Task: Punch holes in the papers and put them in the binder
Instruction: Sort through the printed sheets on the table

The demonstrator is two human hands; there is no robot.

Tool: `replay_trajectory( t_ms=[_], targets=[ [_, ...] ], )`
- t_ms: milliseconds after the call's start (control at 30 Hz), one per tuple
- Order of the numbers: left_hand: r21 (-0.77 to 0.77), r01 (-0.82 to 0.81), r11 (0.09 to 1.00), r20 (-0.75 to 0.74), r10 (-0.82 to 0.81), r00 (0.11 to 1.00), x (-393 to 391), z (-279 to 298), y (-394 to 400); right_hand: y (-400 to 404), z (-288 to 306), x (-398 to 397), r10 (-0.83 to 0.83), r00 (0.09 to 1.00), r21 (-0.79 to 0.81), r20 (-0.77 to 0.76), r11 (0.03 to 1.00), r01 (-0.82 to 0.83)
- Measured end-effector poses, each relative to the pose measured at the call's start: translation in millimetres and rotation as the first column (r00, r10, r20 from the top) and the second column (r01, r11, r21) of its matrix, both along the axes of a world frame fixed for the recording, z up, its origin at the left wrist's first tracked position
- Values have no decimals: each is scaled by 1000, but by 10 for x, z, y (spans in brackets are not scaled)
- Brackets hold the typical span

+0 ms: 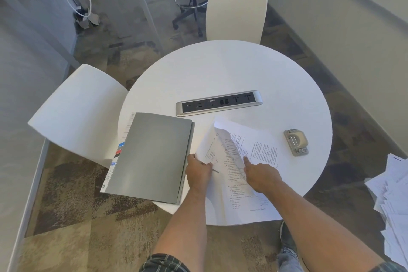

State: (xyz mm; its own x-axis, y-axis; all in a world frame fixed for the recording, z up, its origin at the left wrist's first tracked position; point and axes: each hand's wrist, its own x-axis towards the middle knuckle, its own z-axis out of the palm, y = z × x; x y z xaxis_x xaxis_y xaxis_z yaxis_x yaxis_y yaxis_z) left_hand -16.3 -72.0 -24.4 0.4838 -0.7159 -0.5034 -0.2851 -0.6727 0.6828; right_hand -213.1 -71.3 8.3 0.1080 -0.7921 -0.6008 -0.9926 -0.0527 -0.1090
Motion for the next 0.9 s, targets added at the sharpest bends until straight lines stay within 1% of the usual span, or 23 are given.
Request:
replay_trajectory(
  t_ms=[133, 200, 333, 533, 733, 833, 900],
  targets=[
    [-47, -68, 997, -73, 64, 995, 15, 55, 29, -13, 14, -3, 20, 1000, 4, -10, 1000, -20],
    [-50, -74, 996, -94, 70, 993, 13, 83, 26, -17, 23, 7, 28, 999, 5, -21, 1000, -28],
    [-69, -32, 997, -61, 27, 998, 21, 84, 31, -37, 18, 35, 39, 999, 9, -34, 999, -38],
    [-152, 13, 988, -83, -26, 996, -23, 174, 35, -60, 35, 31, 26, 1000, 32, -12, 999, -25],
    [-219, 1, 976, -61, -15, 998, -140, 254, 29, -91, 46, -31, -33, 999, 35, 38, 999, 31],
    [-256, 2, 967, -40, -13, 999, -181, 283, 22, -91, 64, -27, -22, 999, -23, 27, 999, 22],
    [-295, -36, 955, -38, 26, 999, -196, 303, 9, -72, 63, -22, 13, 1000, -144, -7, 989, -14]
  ],
)
